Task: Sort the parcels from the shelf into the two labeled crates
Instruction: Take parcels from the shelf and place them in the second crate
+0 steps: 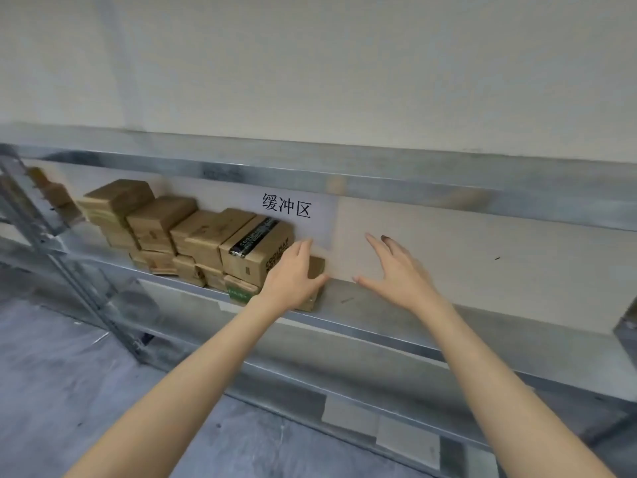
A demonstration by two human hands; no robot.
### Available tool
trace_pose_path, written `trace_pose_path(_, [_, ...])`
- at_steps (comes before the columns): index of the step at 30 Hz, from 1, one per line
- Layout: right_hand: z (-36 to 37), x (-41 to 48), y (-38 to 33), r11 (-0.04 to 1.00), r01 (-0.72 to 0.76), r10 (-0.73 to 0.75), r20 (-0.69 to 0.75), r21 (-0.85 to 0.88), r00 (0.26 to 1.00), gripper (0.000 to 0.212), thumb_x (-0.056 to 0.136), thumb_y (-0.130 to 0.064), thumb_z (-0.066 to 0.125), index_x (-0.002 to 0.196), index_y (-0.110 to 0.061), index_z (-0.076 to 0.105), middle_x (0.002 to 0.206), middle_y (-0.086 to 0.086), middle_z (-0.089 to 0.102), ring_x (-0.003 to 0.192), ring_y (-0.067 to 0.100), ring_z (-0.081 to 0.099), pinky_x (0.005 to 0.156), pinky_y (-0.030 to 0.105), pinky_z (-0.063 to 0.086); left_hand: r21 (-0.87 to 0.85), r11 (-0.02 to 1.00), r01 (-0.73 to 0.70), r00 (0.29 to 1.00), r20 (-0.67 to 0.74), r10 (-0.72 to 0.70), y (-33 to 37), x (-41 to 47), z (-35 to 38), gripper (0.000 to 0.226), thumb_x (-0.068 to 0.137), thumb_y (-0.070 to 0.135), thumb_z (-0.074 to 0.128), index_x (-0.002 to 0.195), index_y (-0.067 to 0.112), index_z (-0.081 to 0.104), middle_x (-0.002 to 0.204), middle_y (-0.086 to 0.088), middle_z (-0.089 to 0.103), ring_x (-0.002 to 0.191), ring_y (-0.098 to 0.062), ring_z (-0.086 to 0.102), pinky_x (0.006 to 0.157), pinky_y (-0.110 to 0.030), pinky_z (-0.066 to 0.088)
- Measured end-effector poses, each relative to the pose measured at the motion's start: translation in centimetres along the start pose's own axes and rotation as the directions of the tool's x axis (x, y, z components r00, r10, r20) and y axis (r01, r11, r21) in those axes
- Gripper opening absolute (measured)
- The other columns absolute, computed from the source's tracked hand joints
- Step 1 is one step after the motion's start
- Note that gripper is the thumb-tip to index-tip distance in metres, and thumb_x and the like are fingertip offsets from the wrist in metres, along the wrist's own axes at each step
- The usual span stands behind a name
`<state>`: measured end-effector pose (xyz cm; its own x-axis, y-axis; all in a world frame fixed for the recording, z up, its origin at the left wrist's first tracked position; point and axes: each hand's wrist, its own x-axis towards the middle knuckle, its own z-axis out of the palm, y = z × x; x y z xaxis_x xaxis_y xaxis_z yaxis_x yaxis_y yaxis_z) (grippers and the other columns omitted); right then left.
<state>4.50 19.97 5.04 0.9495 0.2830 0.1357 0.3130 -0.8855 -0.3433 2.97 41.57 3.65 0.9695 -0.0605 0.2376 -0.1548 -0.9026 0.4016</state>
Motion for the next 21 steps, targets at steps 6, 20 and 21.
trace_pose_path(6, [6.3,4.9,-2.5,0.998,-0.057,0.062,0.168,-0.033,0.984,0.092,0.085,-0.063,0.060,0.156,-0.033,0.009,0.163,0.010,0.015,0.148,0.026,0.019,0.113,0.045,0.032,-0.039,0.995,0.088,0.985,0.155,-0.081,-6.5,2.2,2.5,0.097,0.083,0.040,0.071,0.153,0.008,0.012,0.159,-0.010,0.017,0.146,-0.024,0.018,0.112,-0.042,0.032])
trace_pose_path(20, [16.3,12.1,-3.4,0.988,-0.136,0.097,0.401,0.069,0.911,0.110,0.077,-0.055,0.073,0.157,-0.029,0.003,0.155,0.009,0.029,0.141,0.029,0.032,0.109,0.044,0.037,-0.151,0.965,0.216,0.945,0.282,-0.167,-13.4,6.1,9.6,0.119,0.074,0.037,0.080,0.152,0.000,-0.002,0.157,-0.020,0.012,0.147,-0.034,0.013,0.118,-0.042,0.019])
trace_pose_path(21, [16.8,12.4,-3.4,0.988,-0.135,0.094,0.411,0.073,0.907,0.112,0.076,-0.055,0.073,0.157,-0.029,0.001,0.156,0.008,0.028,0.141,0.029,0.031,0.109,0.044,0.037,-0.153,0.965,0.211,0.949,0.269,-0.165,-13.6,6.3,10.0,0.118,0.073,0.034,0.081,0.152,-0.001,0.001,0.154,-0.022,0.018,0.146,-0.035,0.017,0.118,-0.042,0.020])
